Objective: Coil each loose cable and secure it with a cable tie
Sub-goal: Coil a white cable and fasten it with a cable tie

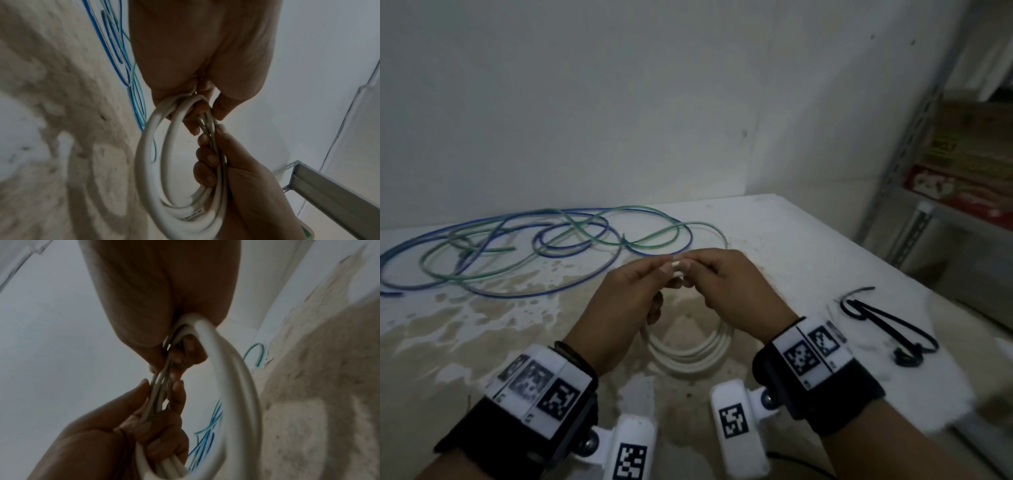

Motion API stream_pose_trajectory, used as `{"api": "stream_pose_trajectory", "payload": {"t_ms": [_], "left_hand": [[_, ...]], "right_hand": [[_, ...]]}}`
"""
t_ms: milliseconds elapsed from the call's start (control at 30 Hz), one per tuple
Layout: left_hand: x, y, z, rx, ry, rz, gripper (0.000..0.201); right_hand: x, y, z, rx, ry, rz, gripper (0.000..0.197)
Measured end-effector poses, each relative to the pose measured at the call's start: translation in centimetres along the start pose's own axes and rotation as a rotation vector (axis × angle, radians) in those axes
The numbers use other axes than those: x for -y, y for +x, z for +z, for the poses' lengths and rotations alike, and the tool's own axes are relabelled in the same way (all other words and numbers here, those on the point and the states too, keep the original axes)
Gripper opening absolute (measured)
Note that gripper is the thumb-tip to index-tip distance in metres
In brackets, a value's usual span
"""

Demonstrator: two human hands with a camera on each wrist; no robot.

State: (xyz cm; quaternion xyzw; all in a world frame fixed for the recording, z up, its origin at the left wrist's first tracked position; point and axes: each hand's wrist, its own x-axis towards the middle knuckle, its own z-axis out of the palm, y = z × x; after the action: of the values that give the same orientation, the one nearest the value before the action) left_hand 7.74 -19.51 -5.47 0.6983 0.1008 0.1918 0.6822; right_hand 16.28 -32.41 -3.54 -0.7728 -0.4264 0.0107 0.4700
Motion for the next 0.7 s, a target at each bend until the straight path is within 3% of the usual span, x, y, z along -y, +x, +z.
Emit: {"api": "stream_pose_trajectory", "payload": {"t_ms": [133,233,400,567,700], "left_hand": [[1.0,-0.4,0.6,-0.059,0.041,0.08,0.022],[1.5,-0.4,1.2,-0.118,-0.036,0.056,0.022],[2.0,-0.6,1.9,-0.15,-0.012,0.026,0.024],[2.6,-0.5,1.2,-0.152,-0.087,-0.065,0.025],[2.9,-0.5,1.0,-0.15,-0.127,-0.127,0.022]], "right_hand": [[-0.3,-0.2,-0.3,0.017,0.05,0.067,0.02],[-1.1,-0.2,0.0,-0.021,0.072,0.117,0.008],[-1.1,-1.1,-0.6,0.013,0.089,0.213,0.014],[-1.3,-2.8,-6.0,0.007,-0.425,0.294,0.033],[-2.4,-5.6,-11.9,0.118,-0.699,0.549,0.02]]}}
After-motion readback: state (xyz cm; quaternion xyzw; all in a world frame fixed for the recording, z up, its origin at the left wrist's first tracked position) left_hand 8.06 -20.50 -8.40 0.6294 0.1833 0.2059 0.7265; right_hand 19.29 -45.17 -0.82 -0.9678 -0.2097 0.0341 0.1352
